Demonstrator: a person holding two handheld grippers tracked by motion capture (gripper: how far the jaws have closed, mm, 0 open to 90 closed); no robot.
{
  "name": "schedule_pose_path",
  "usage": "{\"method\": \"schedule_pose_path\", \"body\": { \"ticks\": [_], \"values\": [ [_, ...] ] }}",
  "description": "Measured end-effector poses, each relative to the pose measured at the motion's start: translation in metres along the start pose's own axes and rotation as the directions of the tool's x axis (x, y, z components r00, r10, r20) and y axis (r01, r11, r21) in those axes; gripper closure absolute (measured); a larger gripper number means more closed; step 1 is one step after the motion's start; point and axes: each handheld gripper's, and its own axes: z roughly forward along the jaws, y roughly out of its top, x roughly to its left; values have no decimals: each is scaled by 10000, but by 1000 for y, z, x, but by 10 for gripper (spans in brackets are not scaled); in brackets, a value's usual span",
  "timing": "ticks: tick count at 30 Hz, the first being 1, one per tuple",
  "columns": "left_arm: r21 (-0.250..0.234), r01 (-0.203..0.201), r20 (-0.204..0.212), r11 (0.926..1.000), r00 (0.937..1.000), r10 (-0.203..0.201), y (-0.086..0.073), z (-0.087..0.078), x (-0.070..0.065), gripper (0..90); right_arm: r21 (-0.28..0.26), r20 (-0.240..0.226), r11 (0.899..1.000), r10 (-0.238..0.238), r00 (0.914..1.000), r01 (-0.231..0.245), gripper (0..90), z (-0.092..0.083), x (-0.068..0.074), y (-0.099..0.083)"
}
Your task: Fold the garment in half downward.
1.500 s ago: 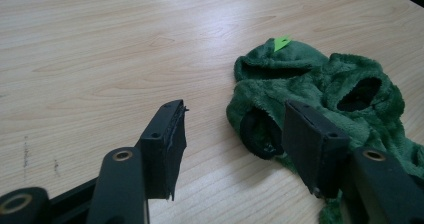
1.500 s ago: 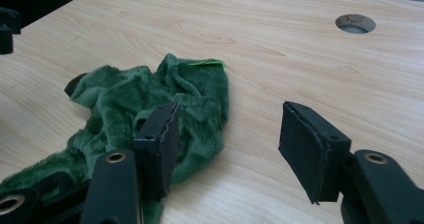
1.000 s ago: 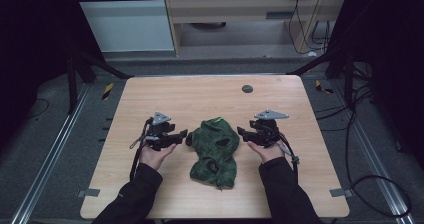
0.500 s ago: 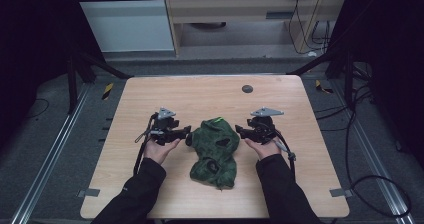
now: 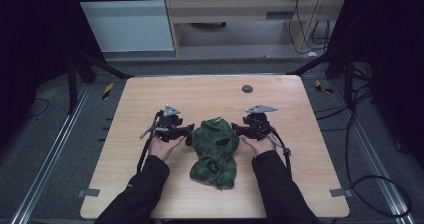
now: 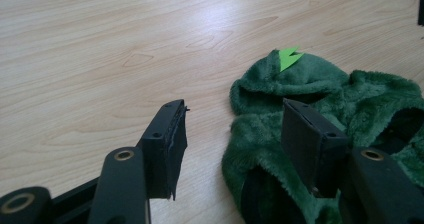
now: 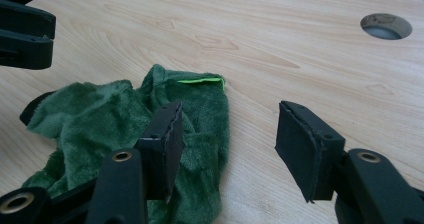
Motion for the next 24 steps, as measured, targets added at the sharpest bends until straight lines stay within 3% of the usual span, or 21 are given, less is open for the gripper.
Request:
{"method": "schedule_pose_path", "body": {
  "ticks": [15,24],
  "values": [
    [656,-130,140,9978,9998,121,0,29,-3,444,460,-139,9989,42,9999,-36,446,19,-3,-3],
    [1258,-191,86,9919,9998,181,-7,43,-2,466,1015,-274,9948,86,9996,-57,454,32,-4,-9]
  ]
}}
